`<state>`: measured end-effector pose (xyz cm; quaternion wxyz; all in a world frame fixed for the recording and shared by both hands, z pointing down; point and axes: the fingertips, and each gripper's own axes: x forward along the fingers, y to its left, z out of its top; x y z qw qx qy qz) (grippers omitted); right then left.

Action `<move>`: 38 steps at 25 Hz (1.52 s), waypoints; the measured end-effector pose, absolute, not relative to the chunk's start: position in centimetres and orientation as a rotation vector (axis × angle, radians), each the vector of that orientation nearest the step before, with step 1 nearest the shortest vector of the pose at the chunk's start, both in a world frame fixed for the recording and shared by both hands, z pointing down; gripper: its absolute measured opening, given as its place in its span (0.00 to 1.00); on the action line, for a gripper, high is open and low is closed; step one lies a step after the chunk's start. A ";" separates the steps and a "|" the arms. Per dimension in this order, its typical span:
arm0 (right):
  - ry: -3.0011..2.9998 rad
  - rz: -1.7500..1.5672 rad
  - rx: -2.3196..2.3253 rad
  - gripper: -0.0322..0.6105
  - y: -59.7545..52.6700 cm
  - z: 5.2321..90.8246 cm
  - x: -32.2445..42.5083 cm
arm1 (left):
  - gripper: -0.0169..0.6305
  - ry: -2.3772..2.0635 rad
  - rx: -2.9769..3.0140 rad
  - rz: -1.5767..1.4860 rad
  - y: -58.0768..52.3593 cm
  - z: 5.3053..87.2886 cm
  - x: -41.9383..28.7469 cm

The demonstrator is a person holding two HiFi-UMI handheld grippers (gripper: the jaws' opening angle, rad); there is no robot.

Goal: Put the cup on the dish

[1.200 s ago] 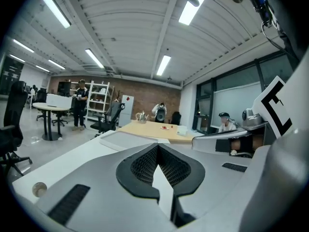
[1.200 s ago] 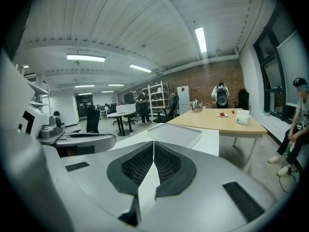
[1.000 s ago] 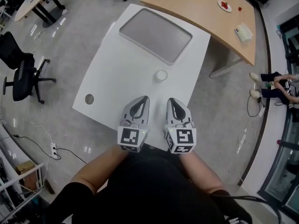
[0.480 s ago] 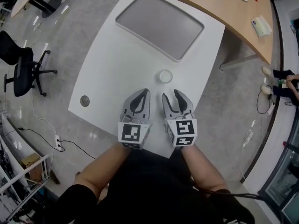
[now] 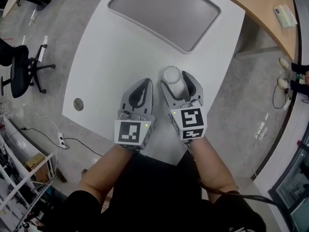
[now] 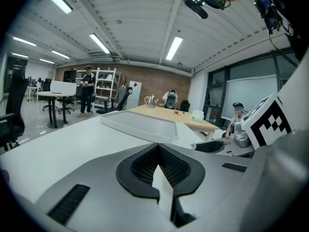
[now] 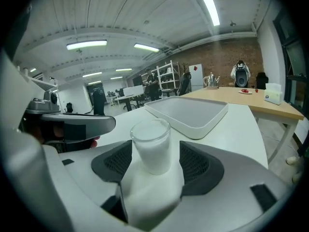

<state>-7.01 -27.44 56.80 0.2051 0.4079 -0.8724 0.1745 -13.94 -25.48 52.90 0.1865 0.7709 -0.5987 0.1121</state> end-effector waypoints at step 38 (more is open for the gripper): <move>-2.535 0.281 1.233 0.45 -27.7 48.5 -6.0 | 0.04 -1.738 2.252 0.216 -25.9 48.3 -12.3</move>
